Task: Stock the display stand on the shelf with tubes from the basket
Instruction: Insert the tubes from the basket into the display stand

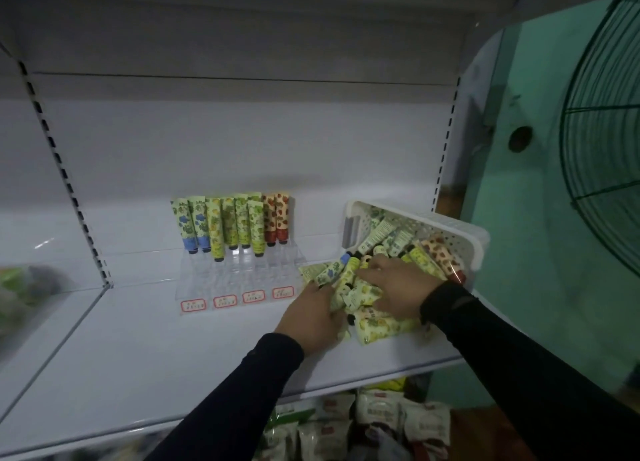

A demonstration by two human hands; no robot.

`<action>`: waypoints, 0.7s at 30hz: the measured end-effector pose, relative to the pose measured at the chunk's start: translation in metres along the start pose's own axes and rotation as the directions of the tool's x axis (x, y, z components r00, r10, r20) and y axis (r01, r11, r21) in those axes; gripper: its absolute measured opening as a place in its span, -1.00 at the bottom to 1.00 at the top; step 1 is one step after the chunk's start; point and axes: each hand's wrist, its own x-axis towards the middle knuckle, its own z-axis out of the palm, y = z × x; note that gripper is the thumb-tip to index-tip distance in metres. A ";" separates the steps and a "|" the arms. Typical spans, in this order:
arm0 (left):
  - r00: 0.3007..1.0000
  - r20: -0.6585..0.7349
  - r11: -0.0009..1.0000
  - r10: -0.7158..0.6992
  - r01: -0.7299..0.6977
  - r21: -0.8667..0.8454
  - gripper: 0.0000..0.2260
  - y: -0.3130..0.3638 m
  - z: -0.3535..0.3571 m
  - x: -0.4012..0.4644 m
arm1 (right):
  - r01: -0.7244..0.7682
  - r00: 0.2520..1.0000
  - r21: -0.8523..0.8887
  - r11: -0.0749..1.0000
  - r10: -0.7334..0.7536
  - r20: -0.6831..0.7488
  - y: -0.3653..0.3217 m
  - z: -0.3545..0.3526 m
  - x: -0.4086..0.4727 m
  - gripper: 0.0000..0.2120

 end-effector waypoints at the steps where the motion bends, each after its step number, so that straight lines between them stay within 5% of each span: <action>1: 1.000 -0.009 1.000 -0.008 0.008 -0.022 -0.67 0.000 0.000 -0.001 | 0.015 1.000 -0.025 1.000 -0.015 -0.010 0.000 -0.002 0.002 -0.45; 10: 0.977 -0.170 0.899 -0.131 0.044 -0.436 -0.85 -0.005 -0.007 -0.007 | 0.131 0.980 -0.078 0.988 -0.141 -0.138 -0.003 -0.005 0.009 -0.58; 15: 0.934 -0.163 0.483 -0.319 0.012 -0.876 -0.80 -0.012 -0.024 -0.004 | 0.145 0.940 0.254 0.956 -0.054 -0.336 -0.013 -0.023 0.009 -0.58; 21: 0.954 -0.170 0.234 -0.245 -0.112 -0.966 -0.79 -0.014 -0.042 -0.003 | 0.216 0.948 0.628 0.748 -0.007 -0.318 -0.056 -0.047 0.017 -0.53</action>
